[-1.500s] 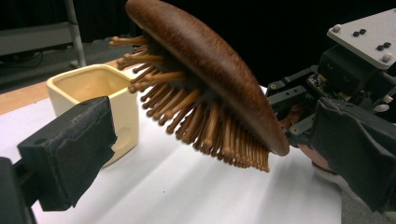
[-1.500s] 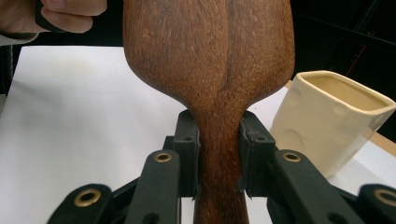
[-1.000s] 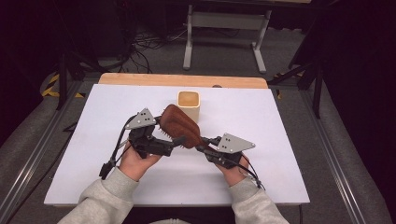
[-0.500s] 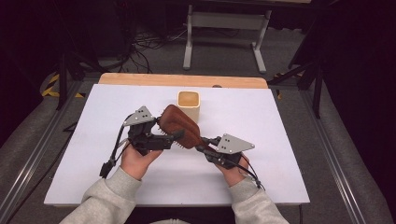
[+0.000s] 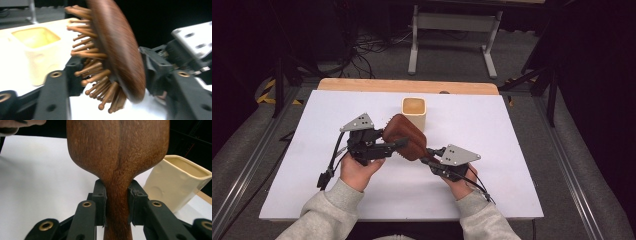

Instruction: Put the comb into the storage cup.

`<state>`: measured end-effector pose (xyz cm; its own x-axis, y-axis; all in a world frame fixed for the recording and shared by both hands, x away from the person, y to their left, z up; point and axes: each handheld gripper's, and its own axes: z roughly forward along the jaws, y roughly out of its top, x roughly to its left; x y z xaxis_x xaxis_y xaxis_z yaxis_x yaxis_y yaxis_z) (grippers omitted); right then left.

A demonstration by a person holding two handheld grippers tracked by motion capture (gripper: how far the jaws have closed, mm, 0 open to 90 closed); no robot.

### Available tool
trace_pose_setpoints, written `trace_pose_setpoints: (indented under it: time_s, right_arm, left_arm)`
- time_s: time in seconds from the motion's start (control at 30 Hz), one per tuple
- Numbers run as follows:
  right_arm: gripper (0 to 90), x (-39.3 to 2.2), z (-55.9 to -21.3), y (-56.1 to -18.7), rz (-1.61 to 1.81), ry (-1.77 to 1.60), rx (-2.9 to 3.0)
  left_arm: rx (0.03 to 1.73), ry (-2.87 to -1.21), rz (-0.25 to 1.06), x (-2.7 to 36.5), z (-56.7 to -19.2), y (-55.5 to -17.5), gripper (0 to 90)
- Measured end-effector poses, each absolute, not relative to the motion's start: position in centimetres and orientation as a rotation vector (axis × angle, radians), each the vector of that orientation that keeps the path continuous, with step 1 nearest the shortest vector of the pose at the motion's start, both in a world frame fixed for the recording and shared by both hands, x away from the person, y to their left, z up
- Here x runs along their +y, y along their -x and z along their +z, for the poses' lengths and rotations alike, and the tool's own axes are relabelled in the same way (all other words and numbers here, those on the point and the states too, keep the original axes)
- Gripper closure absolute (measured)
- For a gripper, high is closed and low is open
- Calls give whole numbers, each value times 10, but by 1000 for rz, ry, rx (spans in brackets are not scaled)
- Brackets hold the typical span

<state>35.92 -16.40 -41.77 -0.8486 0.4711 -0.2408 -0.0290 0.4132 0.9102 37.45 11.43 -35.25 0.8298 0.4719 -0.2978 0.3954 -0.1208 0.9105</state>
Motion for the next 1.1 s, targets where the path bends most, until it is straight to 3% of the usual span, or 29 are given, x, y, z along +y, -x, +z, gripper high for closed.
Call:
trace_pose_setpoints:
  time_s: [0.23, 0.87, 1.1]
  right_arm:
    - [707, -163, -419, -360, 1441, -368, 2219]
    - [707, -163, -419, -361, 1512, -357, 2232]
    - [496, -168, -414, -360, 1575, -372, 2207]
  left_arm:
    - [625, -1748, 69, 112, -350, -372, 542]
    - [599, -1747, 21, 115, -343, -375, 573]
    - [591, -1761, 43, 113, -333, -378, 574]
